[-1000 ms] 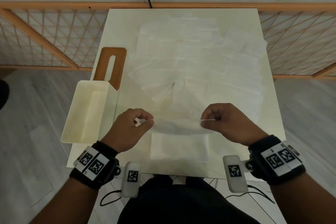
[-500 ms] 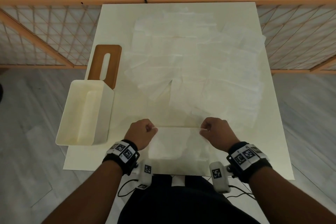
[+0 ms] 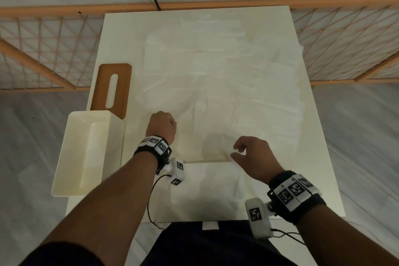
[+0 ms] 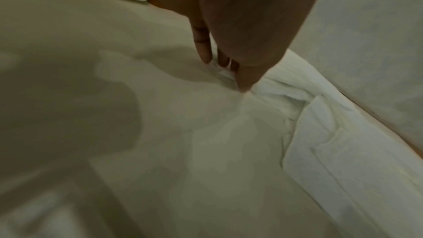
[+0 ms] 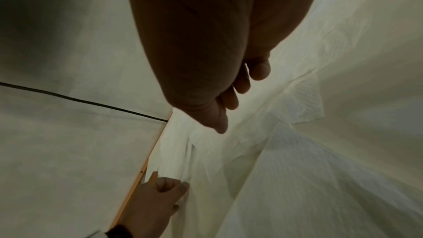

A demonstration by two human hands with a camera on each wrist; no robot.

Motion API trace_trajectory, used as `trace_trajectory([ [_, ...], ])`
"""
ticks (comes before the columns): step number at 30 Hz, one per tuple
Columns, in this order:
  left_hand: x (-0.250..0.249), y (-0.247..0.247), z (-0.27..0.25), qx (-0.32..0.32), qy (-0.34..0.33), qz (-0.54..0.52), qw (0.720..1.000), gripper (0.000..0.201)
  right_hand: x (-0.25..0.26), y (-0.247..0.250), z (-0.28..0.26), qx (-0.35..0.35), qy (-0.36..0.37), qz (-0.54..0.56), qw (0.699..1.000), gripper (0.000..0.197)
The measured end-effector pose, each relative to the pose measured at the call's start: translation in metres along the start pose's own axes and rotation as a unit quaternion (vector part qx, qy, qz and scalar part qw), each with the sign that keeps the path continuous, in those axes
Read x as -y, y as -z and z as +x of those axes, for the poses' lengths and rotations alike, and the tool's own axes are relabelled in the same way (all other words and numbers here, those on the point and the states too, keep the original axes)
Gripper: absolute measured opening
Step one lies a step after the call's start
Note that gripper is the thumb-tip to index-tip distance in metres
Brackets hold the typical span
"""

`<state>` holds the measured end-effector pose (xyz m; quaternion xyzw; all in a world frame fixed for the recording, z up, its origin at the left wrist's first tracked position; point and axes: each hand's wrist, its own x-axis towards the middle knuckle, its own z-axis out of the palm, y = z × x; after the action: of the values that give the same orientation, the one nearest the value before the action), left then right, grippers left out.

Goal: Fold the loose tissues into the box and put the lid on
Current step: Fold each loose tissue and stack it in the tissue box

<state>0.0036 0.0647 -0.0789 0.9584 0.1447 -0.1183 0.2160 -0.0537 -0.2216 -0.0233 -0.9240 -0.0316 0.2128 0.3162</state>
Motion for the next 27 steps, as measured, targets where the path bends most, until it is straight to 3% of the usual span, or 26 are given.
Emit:
trace_trajectory([
  [5,-0.011,0.03,-0.005,-0.084,-0.01,-0.117,0.989,0.009,0.004,0.013,0.004,-0.015,0.002,0.031,0.999,0.008],
  [7,-0.018,0.058,-0.008,-0.06,-0.024,-0.192,0.979,0.011,0.008,0.019,0.009,-0.025,0.011,0.051,0.998,0.01],
  [10,-0.035,0.108,-0.02,0.018,-0.025,-0.346,0.938,0.009,0.022,0.03,0.016,-0.039,0.024,0.084,0.995,0.017],
  [12,-0.046,0.135,-0.033,0.038,-0.005,-0.441,0.896,0.011,0.034,0.038,0.021,-0.034,0.022,0.128,0.991,0.039],
  [16,-0.055,0.169,-0.054,0.082,0.0,-0.612,0.787,0.016,0.056,0.045,0.029,0.042,0.063,0.229,0.97,0.109],
  [19,-0.05,0.176,-0.064,0.103,0.015,-0.67,0.735,0.016,0.069,0.044,0.036,0.085,0.082,0.305,0.945,0.13],
  [22,-0.047,0.18,-0.079,0.146,0.067,-0.69,0.706,0.036,0.079,0.045,0.044,0.133,0.045,0.479,0.866,0.116],
  [24,-0.043,0.179,-0.086,0.147,0.087,-0.665,0.728,0.022,0.085,0.045,0.047,0.146,0.032,0.56,0.815,0.084],
  [26,-0.036,0.169,-0.09,0.134,0.091,-0.652,0.74,0.052,0.089,0.042,0.046,0.139,0.028,0.584,0.799,0.053],
  [27,-0.031,0.163,-0.092,0.139,0.092,-0.655,0.737,0.057,0.09,0.04,0.045,0.134,0.029,0.587,0.798,0.044],
])
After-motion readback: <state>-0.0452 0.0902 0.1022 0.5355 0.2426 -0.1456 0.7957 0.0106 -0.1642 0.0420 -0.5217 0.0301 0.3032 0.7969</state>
